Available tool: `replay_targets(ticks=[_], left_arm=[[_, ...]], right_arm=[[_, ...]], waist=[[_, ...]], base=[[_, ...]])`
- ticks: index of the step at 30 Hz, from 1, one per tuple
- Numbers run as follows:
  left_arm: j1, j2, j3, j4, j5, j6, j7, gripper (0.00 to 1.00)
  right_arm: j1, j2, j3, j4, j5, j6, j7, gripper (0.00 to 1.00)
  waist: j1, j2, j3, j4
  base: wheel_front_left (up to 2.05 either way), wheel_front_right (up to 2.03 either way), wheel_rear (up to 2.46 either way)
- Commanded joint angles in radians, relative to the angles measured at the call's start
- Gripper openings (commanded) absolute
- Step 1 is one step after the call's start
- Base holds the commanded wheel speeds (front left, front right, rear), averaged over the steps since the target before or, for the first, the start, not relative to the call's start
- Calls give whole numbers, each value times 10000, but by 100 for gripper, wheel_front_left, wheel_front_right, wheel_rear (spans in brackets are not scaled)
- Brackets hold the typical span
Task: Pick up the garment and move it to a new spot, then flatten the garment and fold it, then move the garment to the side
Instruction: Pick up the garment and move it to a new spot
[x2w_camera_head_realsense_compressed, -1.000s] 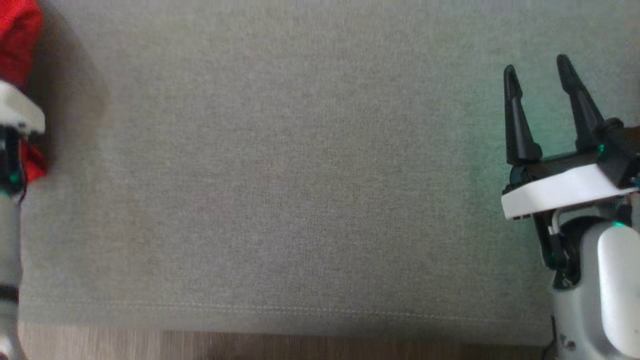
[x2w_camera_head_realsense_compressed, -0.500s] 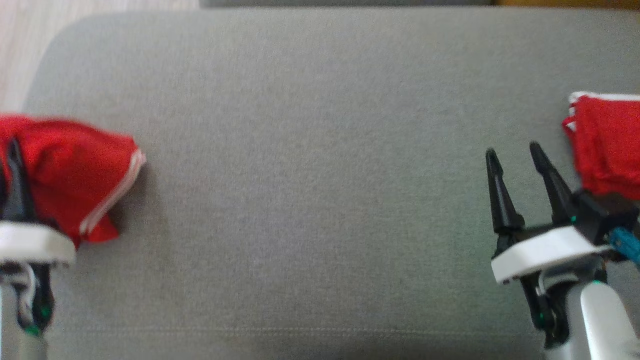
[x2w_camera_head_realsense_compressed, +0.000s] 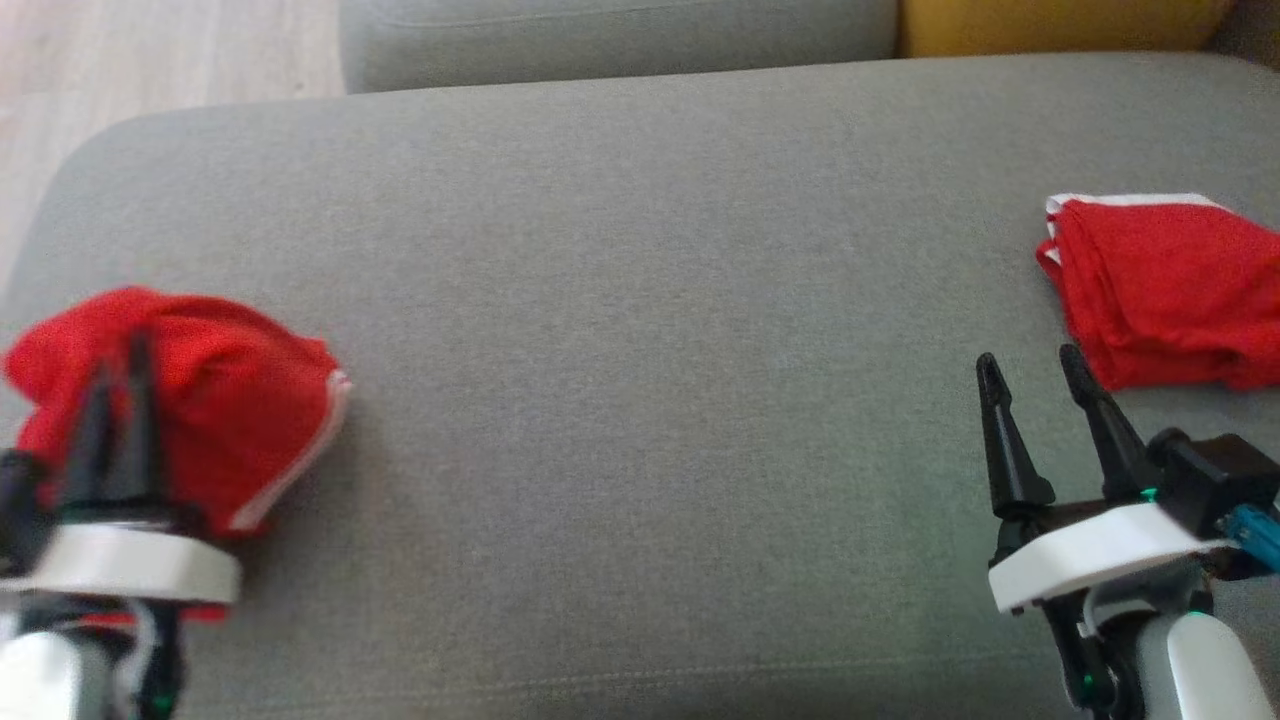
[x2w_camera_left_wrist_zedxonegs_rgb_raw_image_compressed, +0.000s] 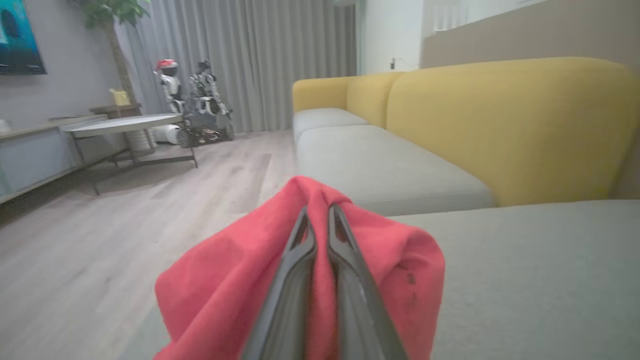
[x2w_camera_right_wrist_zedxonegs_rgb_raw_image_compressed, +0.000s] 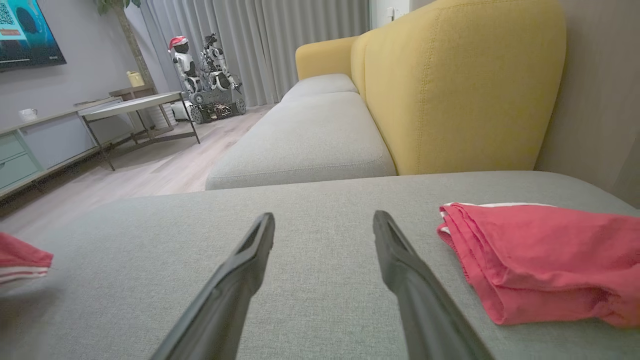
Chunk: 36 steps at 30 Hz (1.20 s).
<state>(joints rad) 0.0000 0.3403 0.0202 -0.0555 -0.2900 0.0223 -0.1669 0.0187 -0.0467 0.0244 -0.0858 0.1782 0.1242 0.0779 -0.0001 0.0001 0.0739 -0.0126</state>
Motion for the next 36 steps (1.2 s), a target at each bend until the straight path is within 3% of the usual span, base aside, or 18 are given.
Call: replay_targets(ticks=[1,3,12,21,22,23,24,29,36], left_arm=[[-541,100,28,-586,151,-115,125,0],[-941,-198,-787,-741,190,-416,420,0],[-2701,-989,-2724,285,372,-1140,591,0],[-4177,-1422,-4293,2070,261,-1456,826,0],[-4221,-1398,-4445,2294,226,-1470,924,20],[-4261,-1395,-4547,2462,167,-1480,961,49],[-4298,-1381,-4633,2593,140,-1487,959,100],[-4306,-1230,-4716,2757,364,-1294,524,100],[-3430,-1157,-3993,2031,231,-286,-308,100]], right_arm=[[-251,-36,216,-446,137,65,-65,100],[-364,-35,269,-512,200,65,-55,100],[-791,-35,515,-495,488,65,-213,100],[-1063,-35,665,-153,883,65,-703,100],[-1086,-35,686,-107,914,65,-755,100],[-1104,-35,701,-63,940,65,-800,100],[-1120,-35,709,-21,957,65,-840,100],[-1168,-35,658,141,918,65,-943,100],[-1208,-35,490,102,564,65,-799,100]], waist=[[1,-1,146,-208],[1,-1,400,-532],[1,-1,1313,-1806],[1,-1,2200,-2863],[1,-1,2240,-2918],[1,-1,2272,-2959],[1,-1,2290,-2978],[1,-1,2253,-2833],[1,-1,1870,-2002]], base=[[0,0,0],[0,0,0],[0,0,0],[0,0,0],[0,0,0],[0,0,0],[0,0,0],[0,0,0],[0,0,0]])
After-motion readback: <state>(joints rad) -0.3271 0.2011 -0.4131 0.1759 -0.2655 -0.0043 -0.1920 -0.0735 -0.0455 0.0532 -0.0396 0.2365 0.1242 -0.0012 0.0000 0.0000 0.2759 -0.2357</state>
